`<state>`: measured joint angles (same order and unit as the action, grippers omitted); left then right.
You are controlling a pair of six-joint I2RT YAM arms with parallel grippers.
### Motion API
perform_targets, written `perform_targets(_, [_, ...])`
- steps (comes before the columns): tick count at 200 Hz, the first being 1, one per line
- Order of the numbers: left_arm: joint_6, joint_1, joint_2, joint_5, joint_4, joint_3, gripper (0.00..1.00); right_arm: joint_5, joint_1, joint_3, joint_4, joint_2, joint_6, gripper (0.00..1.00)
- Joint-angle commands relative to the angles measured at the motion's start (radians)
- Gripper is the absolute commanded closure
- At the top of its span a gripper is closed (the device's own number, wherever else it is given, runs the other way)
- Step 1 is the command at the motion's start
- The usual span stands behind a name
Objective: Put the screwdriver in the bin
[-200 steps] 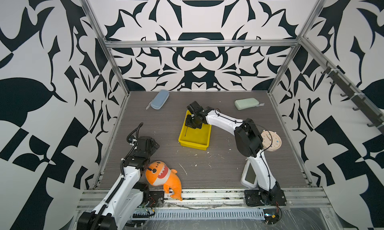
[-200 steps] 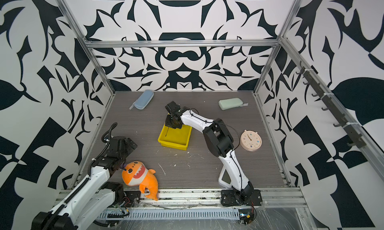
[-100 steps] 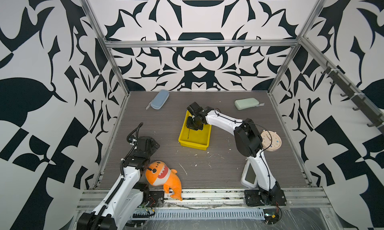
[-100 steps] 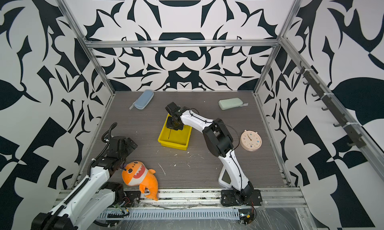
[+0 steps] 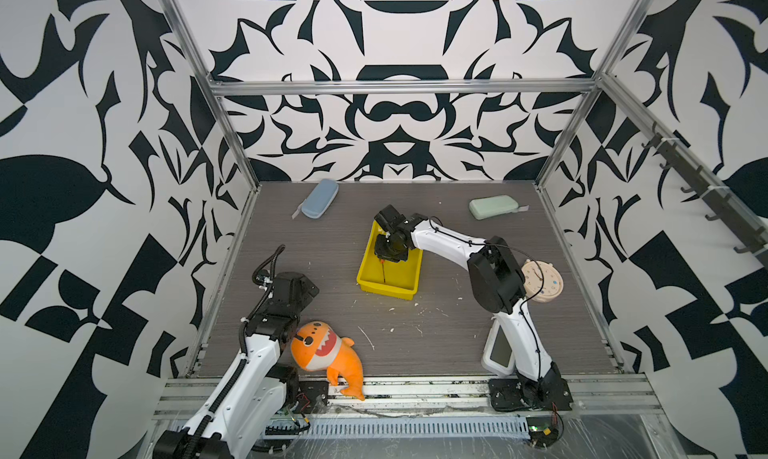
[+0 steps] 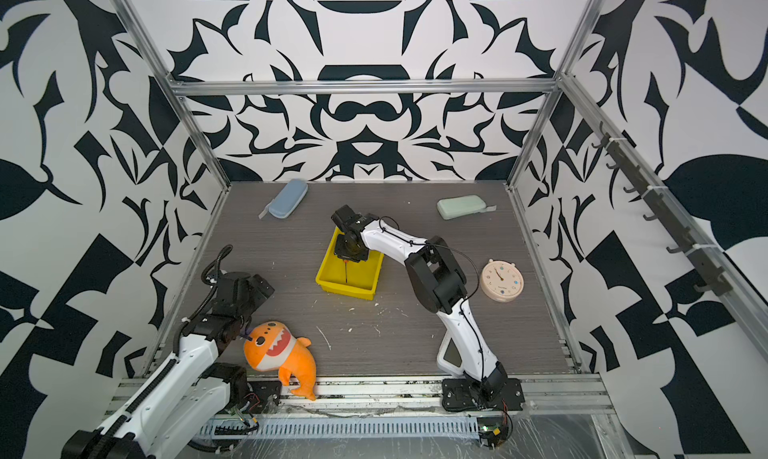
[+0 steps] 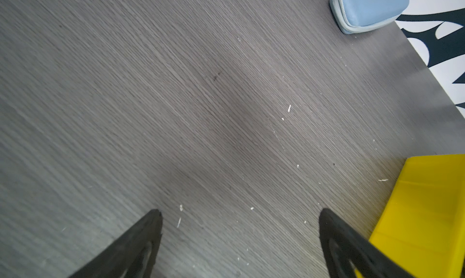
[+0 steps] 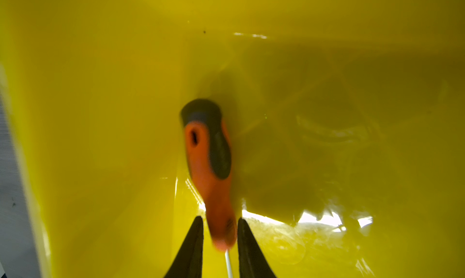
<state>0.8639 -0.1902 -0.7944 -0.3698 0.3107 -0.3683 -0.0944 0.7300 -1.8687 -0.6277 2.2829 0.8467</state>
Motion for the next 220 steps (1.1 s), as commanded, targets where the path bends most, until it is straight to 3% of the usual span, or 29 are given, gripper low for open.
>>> perform_targets(1, [0.005,0.002,-0.007,-0.006,-0.002,-0.011,0.00,0.019,0.002,-0.009,-0.008,-0.061,-0.011,0.73])
perform_targets(65, [0.003,0.001,-0.037,-0.004,0.011,-0.030,0.00,0.111,-0.005,0.004,-0.035,-0.172,-0.082,0.74])
perform_targets(119, [0.007,0.001,0.016,-0.004,-0.006,-0.001,0.00,0.351,-0.059,0.217,-0.056,-0.457,-0.206,0.68])
perform_targets(141, [0.005,0.001,0.012,-0.002,-0.016,0.000,0.00,0.465,-0.091,0.401,0.019,-0.602,-0.241,0.61])
perform_targets(171, [-0.003,0.001,-0.024,0.015,-0.018,-0.014,0.00,0.572,-0.161,0.595,0.100,-0.756,-0.237,0.38])
perform_targets(220, [-0.005,0.001,-0.041,0.017,-0.006,-0.026,0.00,0.694,-0.208,0.793,0.351,-0.885,-0.284,0.28])
